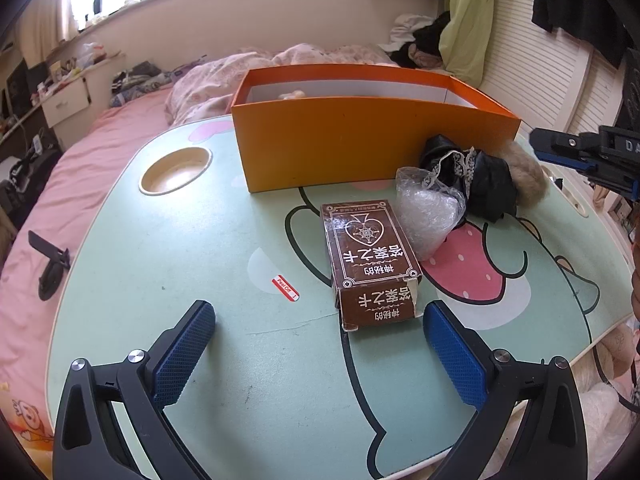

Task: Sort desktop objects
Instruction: 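Grasp the beige fluffy pompom in the box with the right gripper, set it on table, then grasp the black wallet in the box with the left gripper, place it on table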

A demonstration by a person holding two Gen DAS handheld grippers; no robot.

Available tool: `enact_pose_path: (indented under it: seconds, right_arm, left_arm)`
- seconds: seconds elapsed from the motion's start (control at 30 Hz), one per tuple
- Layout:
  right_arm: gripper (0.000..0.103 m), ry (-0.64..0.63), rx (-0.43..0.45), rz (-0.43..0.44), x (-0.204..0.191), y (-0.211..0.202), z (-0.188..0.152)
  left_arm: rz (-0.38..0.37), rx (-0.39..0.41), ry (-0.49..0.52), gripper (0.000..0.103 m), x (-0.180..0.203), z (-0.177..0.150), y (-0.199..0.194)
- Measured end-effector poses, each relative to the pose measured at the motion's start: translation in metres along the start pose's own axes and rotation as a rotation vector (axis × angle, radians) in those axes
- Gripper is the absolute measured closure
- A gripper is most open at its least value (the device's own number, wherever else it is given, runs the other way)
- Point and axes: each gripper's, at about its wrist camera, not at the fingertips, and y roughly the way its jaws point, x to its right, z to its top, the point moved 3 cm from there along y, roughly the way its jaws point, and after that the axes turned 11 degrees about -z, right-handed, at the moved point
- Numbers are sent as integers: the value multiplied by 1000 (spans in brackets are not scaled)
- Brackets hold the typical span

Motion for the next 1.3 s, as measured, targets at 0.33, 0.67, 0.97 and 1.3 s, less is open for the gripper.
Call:
enact_pose_path:
  seconds: [0.33, 0.67, 0.97, 1.3]
  right_arm:
    - [27, -92, -27, -168, -2, 8, -59]
    - [1, -198, 4, -362, -8, 42, -62]
    - [1, -197, 8, -371, -2, 40, -57]
    - [1, -195, 11, -370, -6, 36, -62]
  left_arm:
    - [1, -1, 0, 0, 0, -1, -1]
    - [1, 2, 0, 0, -2, -2, -1]
    - [-3, 89, -9, 13, 1, 4, -27]
    - [-214, 67, 2, 23, 33, 132, -26]
